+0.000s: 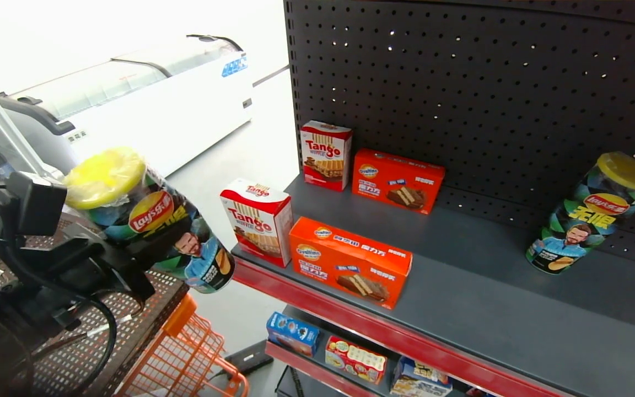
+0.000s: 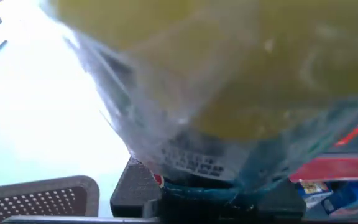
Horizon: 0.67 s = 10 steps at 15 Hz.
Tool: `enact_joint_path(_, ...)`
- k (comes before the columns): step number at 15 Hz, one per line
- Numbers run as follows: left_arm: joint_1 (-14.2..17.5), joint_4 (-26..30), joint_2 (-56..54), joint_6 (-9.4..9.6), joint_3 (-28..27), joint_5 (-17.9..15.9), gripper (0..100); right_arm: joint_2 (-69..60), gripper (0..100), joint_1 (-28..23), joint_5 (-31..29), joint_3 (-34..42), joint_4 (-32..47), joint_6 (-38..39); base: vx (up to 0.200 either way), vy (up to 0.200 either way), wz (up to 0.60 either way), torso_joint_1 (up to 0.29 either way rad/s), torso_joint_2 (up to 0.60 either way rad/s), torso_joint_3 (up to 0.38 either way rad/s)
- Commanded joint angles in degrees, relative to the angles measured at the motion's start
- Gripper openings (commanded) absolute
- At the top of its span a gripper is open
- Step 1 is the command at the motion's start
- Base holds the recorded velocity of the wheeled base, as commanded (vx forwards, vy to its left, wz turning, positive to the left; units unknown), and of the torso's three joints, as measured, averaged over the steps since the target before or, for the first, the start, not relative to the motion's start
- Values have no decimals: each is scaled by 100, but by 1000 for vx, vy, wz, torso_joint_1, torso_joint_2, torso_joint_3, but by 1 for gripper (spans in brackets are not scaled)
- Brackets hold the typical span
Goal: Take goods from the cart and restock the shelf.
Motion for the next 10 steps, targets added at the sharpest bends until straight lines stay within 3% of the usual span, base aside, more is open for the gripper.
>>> enact_joint_path(1, -1, 19, -306, 3, 247, -96, 0, 2, 100, 0, 0, 0, 0, 2, 0, 0, 0, 0, 0, 0)
enact_joint_path(4, -53, 150, -412, -6, 299, -114, 0, 2, 100, 0, 0, 0, 0, 2, 0, 0, 0, 0, 0, 0)
enact_joint_path(9, -686, 1495, -1150, 3, 211, -79, 0, 2, 100, 0, 0, 0, 0, 2, 0, 0, 0, 0, 0, 0)
enact_joint_path(10, -695, 1521, -1168, 3, 211, -79, 0, 2, 100, 0, 9, 0, 0, 2, 0, 0, 0, 0, 0, 0)
